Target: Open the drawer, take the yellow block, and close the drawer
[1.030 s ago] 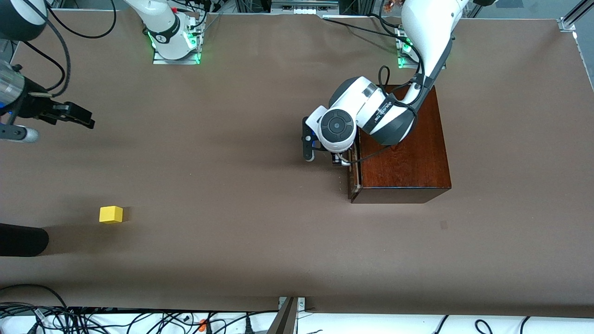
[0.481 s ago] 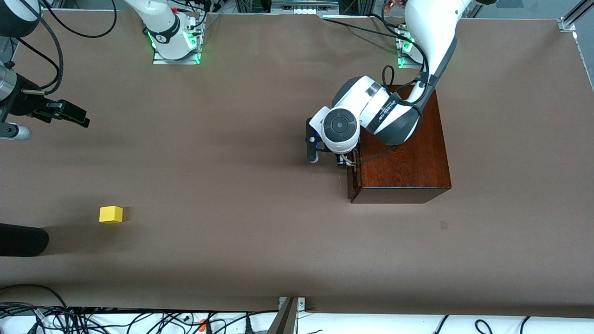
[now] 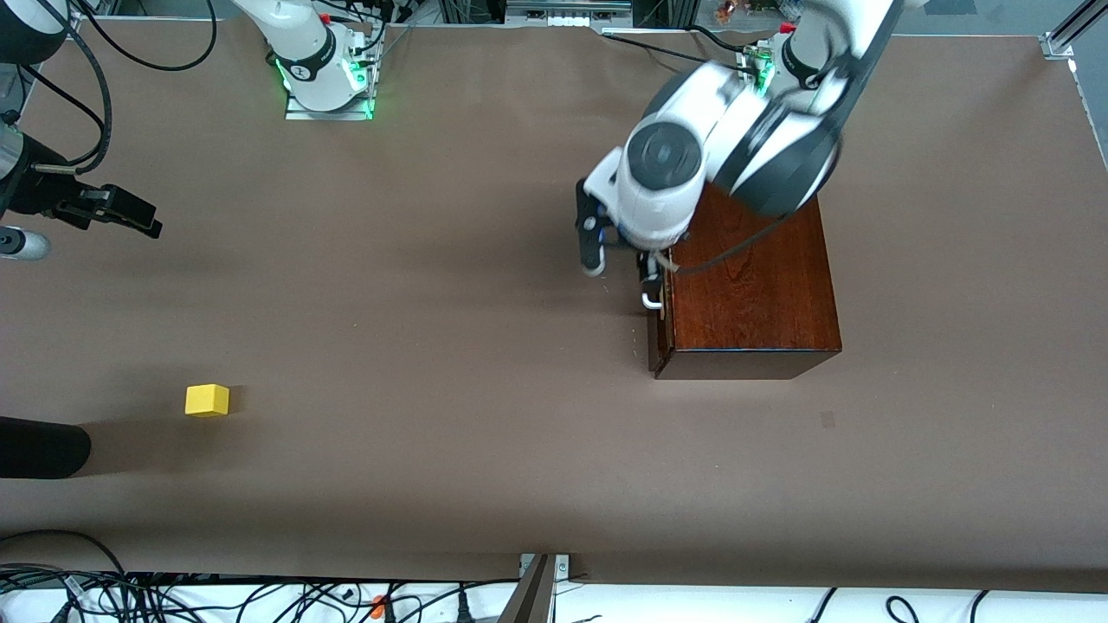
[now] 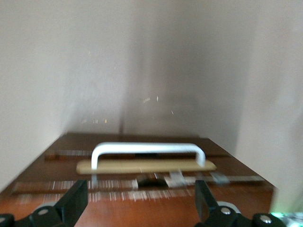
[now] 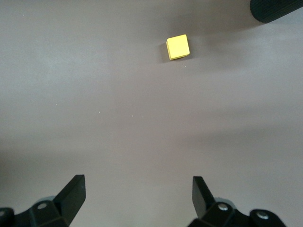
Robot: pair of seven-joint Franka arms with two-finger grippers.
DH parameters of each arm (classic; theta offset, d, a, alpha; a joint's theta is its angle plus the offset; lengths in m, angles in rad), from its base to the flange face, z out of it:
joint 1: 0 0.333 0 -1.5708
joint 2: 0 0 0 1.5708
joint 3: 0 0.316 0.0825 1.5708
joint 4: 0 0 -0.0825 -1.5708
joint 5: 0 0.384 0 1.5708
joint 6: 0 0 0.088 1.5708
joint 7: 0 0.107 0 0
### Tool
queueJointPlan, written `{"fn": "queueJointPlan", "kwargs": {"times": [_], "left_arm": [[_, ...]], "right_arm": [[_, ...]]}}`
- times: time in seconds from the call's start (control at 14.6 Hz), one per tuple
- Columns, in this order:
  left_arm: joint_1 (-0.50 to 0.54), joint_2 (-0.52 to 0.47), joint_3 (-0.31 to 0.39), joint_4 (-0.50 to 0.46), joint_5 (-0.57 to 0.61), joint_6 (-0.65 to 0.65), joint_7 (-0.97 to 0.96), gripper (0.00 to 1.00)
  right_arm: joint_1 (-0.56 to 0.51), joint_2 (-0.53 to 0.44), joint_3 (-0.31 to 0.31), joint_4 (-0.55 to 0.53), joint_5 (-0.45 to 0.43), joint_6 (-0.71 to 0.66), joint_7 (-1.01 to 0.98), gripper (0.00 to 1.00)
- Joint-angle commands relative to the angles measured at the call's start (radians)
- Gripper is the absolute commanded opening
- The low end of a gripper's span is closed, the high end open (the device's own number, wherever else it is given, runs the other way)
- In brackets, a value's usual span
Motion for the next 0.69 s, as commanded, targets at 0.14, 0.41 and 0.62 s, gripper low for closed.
{"fn": "queueJointPlan", "kwargs": {"times": [0.14, 0.41, 0.62], "left_arm": [[0.115, -0.06, 0.003, 0.105, 0.022, -0.188, -0.142, 1.0], [0.267, -0.126, 0.0, 0.113, 0.02, -0.202, -0.203, 1.0], [0.313, -0.183, 0.034, 0.093, 0.02, -0.206, -0.311, 1.0]], "right_arm": [[-0.023, 0.014, 0.003, 0.026, 0.012, 0.014, -0.007, 1.0], [-0.021, 0.014, 0.003, 0.026, 0.005, 0.011, -0.009, 1.0], [-0.02, 0.013, 0.006, 0.026, 0.0, 0.009, -0.01, 1.0]]}}
